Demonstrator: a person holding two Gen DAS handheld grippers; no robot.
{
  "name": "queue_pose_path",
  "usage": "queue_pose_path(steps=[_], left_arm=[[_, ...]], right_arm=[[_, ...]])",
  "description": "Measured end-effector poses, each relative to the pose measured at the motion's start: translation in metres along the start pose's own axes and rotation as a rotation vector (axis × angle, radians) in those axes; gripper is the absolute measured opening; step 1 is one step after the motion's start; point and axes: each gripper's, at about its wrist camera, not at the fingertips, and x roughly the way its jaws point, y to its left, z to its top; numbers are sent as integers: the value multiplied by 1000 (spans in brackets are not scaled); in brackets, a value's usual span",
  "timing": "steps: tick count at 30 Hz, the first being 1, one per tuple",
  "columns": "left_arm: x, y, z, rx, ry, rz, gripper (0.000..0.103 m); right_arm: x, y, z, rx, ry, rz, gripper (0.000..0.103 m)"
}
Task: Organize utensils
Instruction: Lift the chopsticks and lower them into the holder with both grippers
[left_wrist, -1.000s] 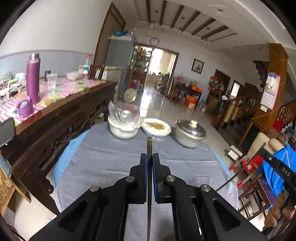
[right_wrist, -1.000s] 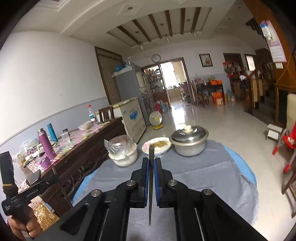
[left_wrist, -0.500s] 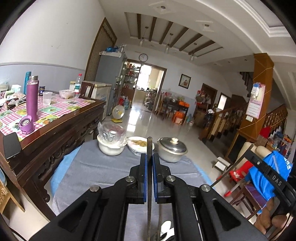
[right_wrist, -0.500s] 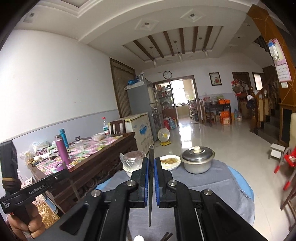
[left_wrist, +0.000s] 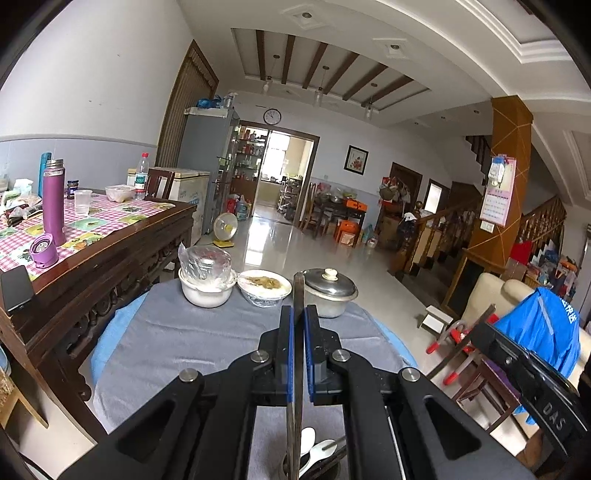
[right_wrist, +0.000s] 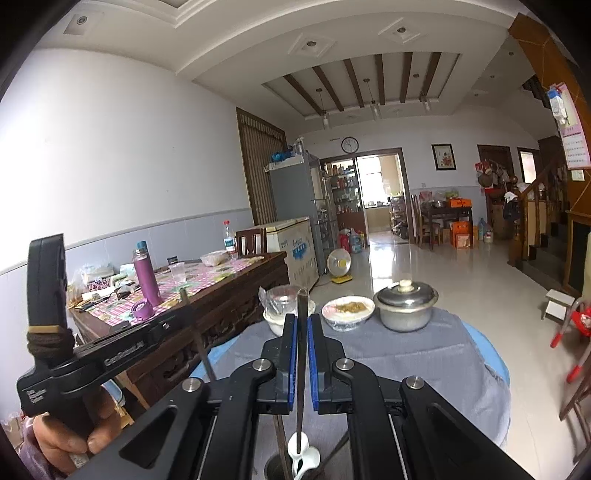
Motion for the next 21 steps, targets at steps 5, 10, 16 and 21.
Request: queue_pose_path(steps=[5, 10, 16, 21], left_arm=[[6, -6, -7, 1, 22, 6, 5], [10, -10, -11, 5, 27, 21, 5], [11, -15, -13, 17, 27, 33, 5], [11, -21, -14, 30, 21, 42, 5]], right_arm=[[-9, -6, -9, 19, 10, 6, 6], [-11, -10, -15, 31, 24, 7, 6], [-15, -21, -21, 58, 32, 4, 6], [-16, -22, -25, 65, 40, 1, 6]])
